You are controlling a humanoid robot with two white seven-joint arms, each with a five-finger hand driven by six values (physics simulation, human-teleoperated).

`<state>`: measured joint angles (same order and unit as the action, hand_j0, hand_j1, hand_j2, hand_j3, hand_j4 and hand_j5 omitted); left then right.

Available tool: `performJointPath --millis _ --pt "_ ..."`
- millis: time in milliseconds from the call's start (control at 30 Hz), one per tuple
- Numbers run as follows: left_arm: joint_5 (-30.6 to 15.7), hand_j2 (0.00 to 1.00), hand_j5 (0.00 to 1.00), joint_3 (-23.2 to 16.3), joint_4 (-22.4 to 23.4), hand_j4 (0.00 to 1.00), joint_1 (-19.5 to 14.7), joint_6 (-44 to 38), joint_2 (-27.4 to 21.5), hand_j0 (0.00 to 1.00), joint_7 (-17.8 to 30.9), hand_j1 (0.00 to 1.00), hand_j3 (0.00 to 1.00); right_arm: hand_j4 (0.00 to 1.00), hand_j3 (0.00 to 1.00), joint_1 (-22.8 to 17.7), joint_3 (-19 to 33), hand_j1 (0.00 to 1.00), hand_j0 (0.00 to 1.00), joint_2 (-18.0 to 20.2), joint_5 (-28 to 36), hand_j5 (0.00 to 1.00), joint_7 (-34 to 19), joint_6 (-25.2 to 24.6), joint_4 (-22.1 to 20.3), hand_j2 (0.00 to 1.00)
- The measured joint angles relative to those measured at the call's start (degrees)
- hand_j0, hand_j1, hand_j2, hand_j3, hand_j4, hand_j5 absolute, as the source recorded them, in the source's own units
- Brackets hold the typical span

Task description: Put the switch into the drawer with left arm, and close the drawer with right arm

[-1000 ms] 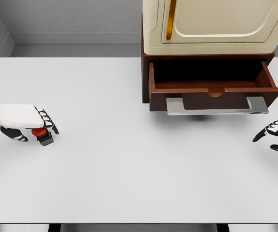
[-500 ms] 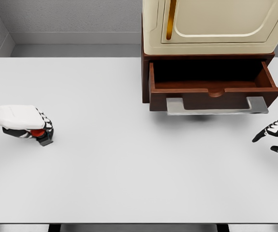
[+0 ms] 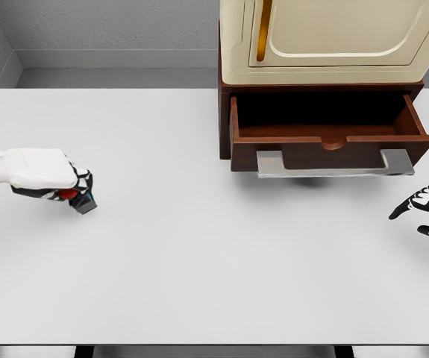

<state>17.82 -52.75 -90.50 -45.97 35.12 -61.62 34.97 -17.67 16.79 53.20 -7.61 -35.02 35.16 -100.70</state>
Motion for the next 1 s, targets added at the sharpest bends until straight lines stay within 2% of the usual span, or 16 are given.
performJointPath --millis 200,667,1000 --pt "-0.5 0.35 0.35 0.1 -0.7 0.35 -2.6 0.0 3.0 0.35 0.0 0.35 0.35 0.63 0.63 0.0 0.0 0.63 0.63 0.0 0.0 0.63 0.0 0.0 0.0 0.63" --pt "-7.2 0.35 0.35 0.2 -0.7 0.35 -6.9 0.4 7.0 0.35 -0.4 0.35 0.35 0.64 0.64 0.0 -0.2 0.64 0.64 0.1 0.0 0.64 0.0 0.0 0.0 0.64" --pt "-12.1 0.35 0.35 0.7 -0.7 0.35 -10.6 0.2 9.8 0.35 -0.4 0.35 0.35 0.63 0.63 0.2 2.0 0.63 0.63 1.2 1.6 0.63 0.0 0.0 0.0 0.63"
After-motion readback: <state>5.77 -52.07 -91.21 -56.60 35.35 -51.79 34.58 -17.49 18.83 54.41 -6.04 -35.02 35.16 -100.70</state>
